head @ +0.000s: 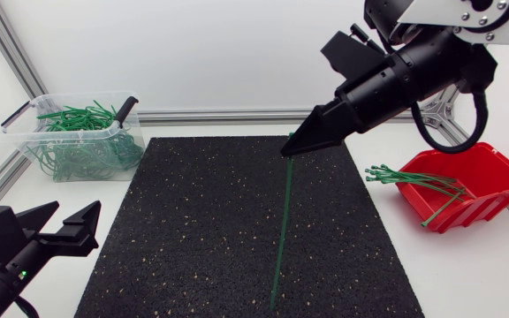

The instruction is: Take a green cable tie from the red box, thread the tail through the head to close it, then place it in the transparent bin on the left.

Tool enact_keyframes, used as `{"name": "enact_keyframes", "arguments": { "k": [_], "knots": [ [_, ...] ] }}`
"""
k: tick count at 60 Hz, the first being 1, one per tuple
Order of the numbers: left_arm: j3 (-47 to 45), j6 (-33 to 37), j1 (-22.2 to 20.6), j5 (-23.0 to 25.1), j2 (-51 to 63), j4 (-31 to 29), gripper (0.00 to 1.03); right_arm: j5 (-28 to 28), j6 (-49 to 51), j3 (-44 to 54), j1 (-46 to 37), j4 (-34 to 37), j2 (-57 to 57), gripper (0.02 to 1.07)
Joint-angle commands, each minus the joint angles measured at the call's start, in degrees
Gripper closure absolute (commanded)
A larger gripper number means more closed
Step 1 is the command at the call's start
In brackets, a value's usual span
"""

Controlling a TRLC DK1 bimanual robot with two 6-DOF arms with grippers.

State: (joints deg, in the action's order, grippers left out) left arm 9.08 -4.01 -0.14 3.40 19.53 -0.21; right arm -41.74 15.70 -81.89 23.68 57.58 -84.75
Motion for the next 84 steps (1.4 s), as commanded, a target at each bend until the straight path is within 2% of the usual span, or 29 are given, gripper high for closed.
{"name": "enact_keyframes", "arguments": {
  "k": [1,15,25,31,38,58,66,72,84],
  "knots": [
    [4.72,-2.32,-0.74,1.08,4.55,-0.06,0.04,0.60,-3.49,-2.66,1.72,-0.10,-2.09,1.01],
    [9.20,-3.46,-3.90,5.65,7.89,-2.43,0.04,-0.72,-4.01,-4.69,5.94,0.16,-7.45,1.01],
    [10.34,-3.46,-8.56,9.08,9.65,-2.25,0.04,-3.88,-0.94,-4.95,8.13,0.16,-9.73,1.01],
    [11.40,-3.64,-11.55,13.12,12.55,-2.43,0.04,-5.37,-0.32,-5.74,9.28,0.16,-10.87,1.01],
    [12.98,-3.90,-11.81,17.87,17.30,-0.41,0.04,-8.45,-0.32,-7.85,10.68,1.22,-12.72,1.01],
    [18.08,-3.72,-11.90,42.39,30.04,1.44,0.04,-11.26,-0.32,-12.33,12.88,1.13,-16.76,1.01],
    [19.22,-3.72,-12.78,48.72,32.15,2.76,0.04,-12.67,-0.32,-13.47,12.70,1.48,-18.26,1.01],
    [18.78,-4.16,-15.15,49.42,32.68,5.57,0.04,-13.46,-0.32,-14.18,12.62,1.66,-19.14,1.01],
    [19.75,-4.08,-17.88,51.62,35.23,6.01,0.04,-13.99,-0.50,-15.32,12.79,1.92,-19.31,1.01]
  ]
}}
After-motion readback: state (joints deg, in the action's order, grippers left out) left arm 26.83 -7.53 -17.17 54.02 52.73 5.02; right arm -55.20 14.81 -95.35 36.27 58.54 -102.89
